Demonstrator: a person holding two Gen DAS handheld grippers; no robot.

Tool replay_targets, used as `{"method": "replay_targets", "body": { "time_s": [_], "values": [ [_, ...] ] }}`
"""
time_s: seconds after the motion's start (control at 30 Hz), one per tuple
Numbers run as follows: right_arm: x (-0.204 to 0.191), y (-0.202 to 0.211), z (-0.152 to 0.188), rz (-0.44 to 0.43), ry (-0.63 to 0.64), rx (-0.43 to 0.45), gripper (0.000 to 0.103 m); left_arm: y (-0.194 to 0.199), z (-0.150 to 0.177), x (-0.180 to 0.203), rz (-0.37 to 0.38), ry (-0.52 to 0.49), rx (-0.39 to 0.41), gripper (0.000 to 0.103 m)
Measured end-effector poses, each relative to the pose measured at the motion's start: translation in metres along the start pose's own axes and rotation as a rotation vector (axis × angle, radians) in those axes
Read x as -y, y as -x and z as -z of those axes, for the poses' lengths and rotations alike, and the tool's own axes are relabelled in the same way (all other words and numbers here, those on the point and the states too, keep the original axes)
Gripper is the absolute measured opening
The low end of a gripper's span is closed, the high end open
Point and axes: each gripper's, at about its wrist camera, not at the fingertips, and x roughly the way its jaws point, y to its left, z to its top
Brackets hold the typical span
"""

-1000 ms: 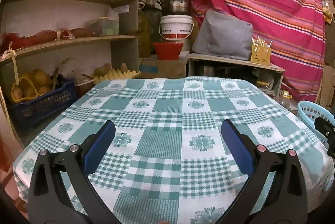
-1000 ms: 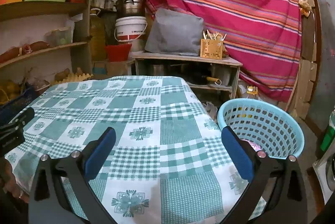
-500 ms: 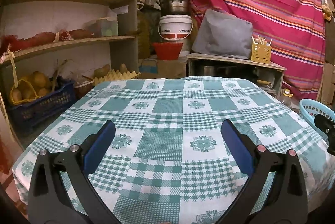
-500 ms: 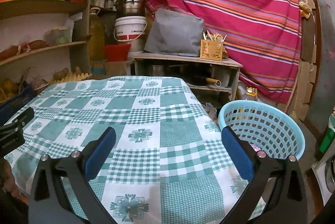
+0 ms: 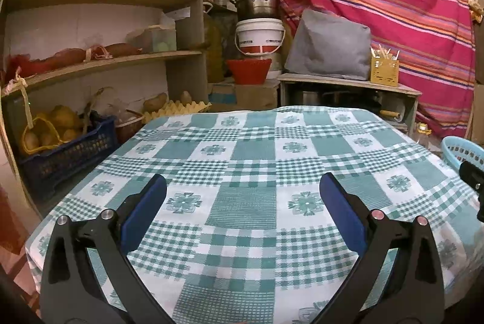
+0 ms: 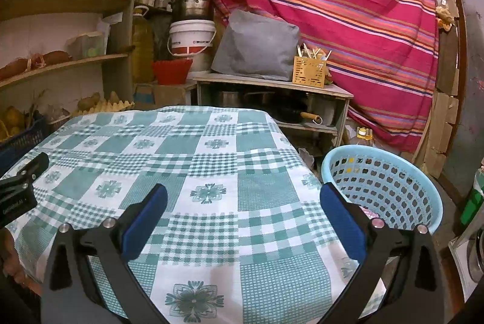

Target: Collect trash

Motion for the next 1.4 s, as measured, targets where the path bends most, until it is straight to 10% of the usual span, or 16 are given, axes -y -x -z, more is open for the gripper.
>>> {"method": "replay_targets", "body": {
  "time_s": [1.4],
  "values": [
    [-0.0062,-0.0079,0.0021,-0.012,0.016,-0.030,0.098,-0.0049,0.0030,0.0039,0.033,-0.034,-0.031,0.098]
  ]
}}
